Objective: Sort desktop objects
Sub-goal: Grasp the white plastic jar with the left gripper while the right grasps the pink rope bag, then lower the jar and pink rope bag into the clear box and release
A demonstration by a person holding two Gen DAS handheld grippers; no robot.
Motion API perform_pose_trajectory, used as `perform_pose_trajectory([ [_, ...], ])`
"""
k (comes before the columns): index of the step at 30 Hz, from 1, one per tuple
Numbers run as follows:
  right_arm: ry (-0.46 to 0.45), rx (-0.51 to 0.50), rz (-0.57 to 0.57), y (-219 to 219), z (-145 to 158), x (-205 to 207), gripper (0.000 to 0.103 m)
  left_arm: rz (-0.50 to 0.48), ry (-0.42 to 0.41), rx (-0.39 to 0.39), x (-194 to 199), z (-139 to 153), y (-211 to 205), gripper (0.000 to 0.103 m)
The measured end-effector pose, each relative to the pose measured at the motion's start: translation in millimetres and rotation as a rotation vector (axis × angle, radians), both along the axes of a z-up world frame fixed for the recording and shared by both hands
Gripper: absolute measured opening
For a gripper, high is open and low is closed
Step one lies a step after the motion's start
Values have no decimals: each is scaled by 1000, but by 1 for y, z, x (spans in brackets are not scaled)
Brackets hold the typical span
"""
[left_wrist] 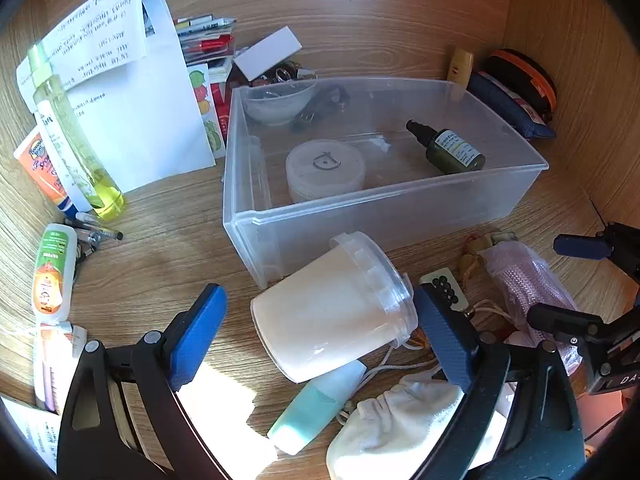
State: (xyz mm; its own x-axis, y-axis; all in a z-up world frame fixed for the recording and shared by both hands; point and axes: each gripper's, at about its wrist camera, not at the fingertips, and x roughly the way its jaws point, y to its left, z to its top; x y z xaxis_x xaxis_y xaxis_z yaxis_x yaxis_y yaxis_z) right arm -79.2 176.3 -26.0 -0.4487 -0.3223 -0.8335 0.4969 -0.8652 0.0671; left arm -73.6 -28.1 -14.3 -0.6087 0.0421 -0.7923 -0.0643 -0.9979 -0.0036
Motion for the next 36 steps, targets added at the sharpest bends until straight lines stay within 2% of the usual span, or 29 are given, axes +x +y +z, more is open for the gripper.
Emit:
perform_pose_trajectory([
  [8,-21,38,2,-4,-14,-6,81,25,-33,43,-10,-14,-2,95],
  [13,-74,5,-11,3,-24,-14,81,38,-29,75,-9,-16,-6,94],
  [14,-81,9,-16,4,-26,-15,81,37,-23,74,-8,-15,-6,93],
  [16,-93,8,-24,8,-31,-16,80,36,-10,76,-6,-11,-6,84],
  [19,-77,12,-13,7,-28,-14,71,44,4,71,-4,-8,-6,80],
  [22,-53,23,-4,4,-26,-12,67,49,3,84,-5,-8,-8,80],
  [26,-29,22,-2,4,-22,-7,64,65,12,97,-4,-5,-12,76],
  [28,-8,23,2,4,-18,-4,63,70,26,99,-2,0,-14,67],
  [36,72,-6,2,11,3,6,63,83,70,73,7,13,-17,66],
])
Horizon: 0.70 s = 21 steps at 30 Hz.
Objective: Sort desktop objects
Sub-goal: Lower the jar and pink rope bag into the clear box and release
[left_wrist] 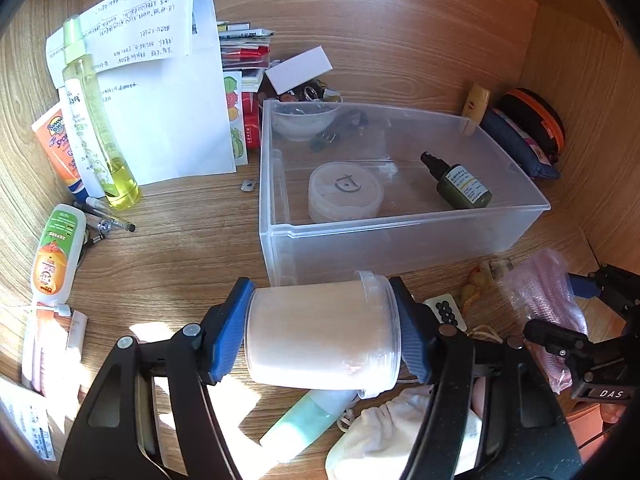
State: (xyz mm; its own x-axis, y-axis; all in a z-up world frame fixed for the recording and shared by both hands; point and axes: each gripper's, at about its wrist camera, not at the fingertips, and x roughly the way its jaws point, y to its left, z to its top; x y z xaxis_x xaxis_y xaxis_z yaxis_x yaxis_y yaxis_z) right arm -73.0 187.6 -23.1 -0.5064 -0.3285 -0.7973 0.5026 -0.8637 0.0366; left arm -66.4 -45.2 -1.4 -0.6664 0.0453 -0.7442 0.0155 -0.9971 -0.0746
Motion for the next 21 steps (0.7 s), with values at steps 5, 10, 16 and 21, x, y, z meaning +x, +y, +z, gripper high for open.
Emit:
perform_pose_trajectory([
  [5,42,-36,-16,4,18,3,63,8,35,2,8,12,-2,66],
  [10,89,-66,-34,1,36,-3,63,4,82,3,16,28,-1,66],
  [16,158,-97,-49,1,61,-7,63,1,144,8,15,50,1,66],
  [21,189,-116,-45,-4,73,-19,63,-1,182,21,7,64,3,66],
])
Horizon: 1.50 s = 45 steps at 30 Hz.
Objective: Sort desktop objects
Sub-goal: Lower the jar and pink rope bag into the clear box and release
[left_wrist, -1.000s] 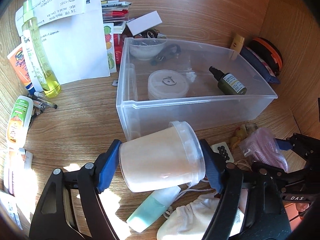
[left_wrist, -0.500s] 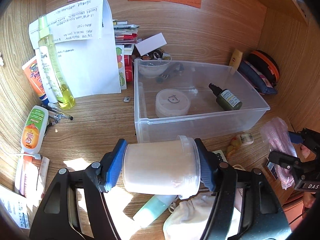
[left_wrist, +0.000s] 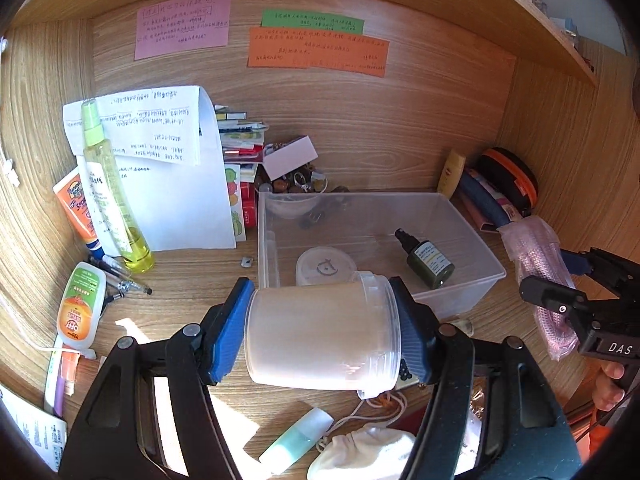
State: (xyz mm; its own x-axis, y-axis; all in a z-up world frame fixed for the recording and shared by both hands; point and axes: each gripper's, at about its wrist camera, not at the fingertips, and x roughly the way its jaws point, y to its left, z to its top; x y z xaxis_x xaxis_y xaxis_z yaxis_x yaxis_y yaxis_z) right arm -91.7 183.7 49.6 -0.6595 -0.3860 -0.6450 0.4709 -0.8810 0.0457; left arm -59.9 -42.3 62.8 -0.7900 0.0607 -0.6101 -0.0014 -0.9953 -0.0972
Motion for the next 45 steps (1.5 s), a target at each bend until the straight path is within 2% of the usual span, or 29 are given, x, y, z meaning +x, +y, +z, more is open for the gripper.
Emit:
perform_pose_trajectory([
  [9,23,39,-4,-19,4,-30,63,-4,26,5,-27,14,5,66],
  [19,-10,20,6,-33,-2,-68,63,-13,7,7,-57,9,9,66],
  [31,-76,35,4,-43,-29,-109,63,-27,-60,11,-92,-15,15,66],
  [45,-124,62,40,-53,-56,-122,63,-31,-117,7,-107,-40,11,66],
])
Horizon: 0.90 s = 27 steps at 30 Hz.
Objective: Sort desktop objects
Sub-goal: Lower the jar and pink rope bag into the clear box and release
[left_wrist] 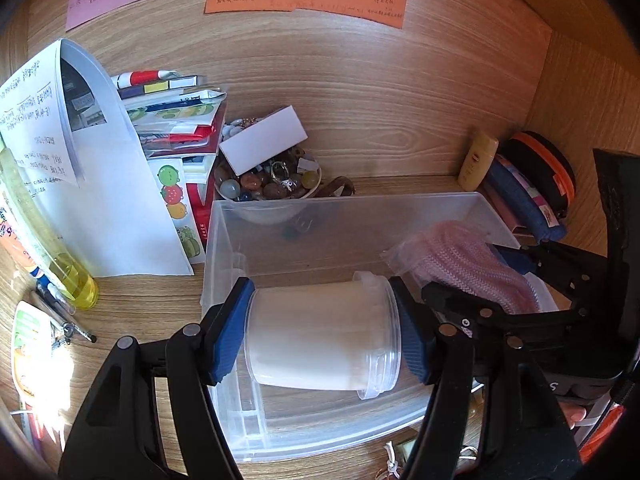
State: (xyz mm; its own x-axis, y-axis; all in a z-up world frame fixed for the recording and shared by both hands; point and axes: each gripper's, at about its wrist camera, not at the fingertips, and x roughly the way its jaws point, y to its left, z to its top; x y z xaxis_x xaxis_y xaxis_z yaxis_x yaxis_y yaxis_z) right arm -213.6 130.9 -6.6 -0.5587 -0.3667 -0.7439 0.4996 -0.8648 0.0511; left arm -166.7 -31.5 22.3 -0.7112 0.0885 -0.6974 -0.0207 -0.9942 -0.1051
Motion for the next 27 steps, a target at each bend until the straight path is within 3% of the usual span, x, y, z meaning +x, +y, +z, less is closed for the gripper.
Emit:
perform_pose_trajectory([
  [17,27,93,-6,-14,-16,2,65,-2,2,-6,3,0,-3,66],
  [23,18,90,2,-13,-14,4,72,-2,24,-3,7,5,-4,70],
  [25,18,93,8,-15,-13,6,81,-2,39,-13,9,8,-2,74],
  [27,32,106,14,-17,-10,10,81,-6,53,-19,11,12,0,74],
])
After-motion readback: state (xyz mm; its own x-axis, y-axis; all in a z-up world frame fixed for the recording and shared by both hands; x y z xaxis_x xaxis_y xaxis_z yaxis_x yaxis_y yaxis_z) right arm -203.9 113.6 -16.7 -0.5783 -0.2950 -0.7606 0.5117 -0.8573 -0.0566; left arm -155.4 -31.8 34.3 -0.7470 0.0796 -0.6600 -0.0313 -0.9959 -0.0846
